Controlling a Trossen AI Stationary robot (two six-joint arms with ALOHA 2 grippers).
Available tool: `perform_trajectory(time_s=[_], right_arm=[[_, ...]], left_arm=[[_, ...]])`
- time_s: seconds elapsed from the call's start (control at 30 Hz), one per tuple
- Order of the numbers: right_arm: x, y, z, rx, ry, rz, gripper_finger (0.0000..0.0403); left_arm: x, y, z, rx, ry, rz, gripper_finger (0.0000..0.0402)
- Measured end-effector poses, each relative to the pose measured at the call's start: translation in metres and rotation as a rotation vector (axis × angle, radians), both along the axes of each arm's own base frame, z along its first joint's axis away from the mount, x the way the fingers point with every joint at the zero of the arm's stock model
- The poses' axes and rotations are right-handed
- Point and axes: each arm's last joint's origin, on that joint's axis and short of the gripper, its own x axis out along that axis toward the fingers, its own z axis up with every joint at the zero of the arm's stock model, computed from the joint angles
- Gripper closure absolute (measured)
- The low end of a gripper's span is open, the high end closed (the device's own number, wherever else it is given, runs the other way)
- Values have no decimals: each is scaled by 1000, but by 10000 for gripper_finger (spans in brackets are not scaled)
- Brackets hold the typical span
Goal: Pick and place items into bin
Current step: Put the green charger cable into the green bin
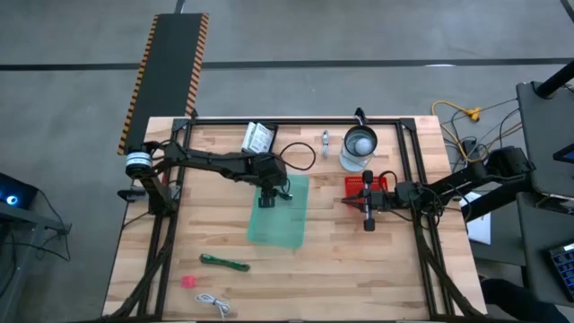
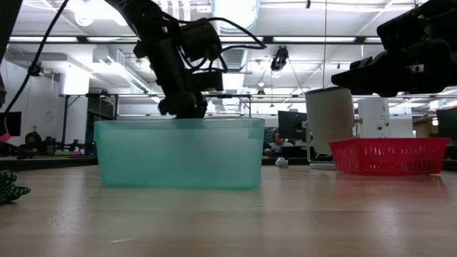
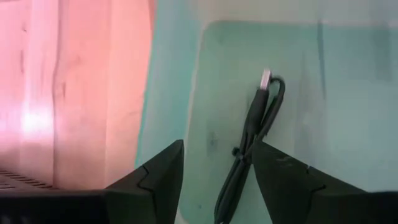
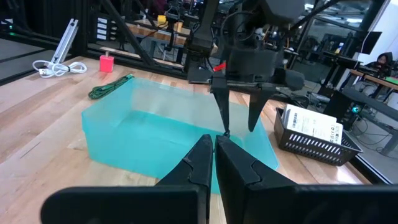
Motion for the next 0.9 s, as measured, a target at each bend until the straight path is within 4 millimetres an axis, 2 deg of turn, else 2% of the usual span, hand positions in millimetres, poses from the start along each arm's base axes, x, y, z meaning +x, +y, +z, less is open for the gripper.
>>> perform_trajectory(time_s=[0.57, 0.9], right_arm=[[0, 0, 0, 0, 1, 1, 394], [0, 0, 0, 0, 1, 0, 394]], left_arm=[[15, -2, 33, -55, -84, 82, 227], [29, 0, 46, -99, -290, 160, 227]])
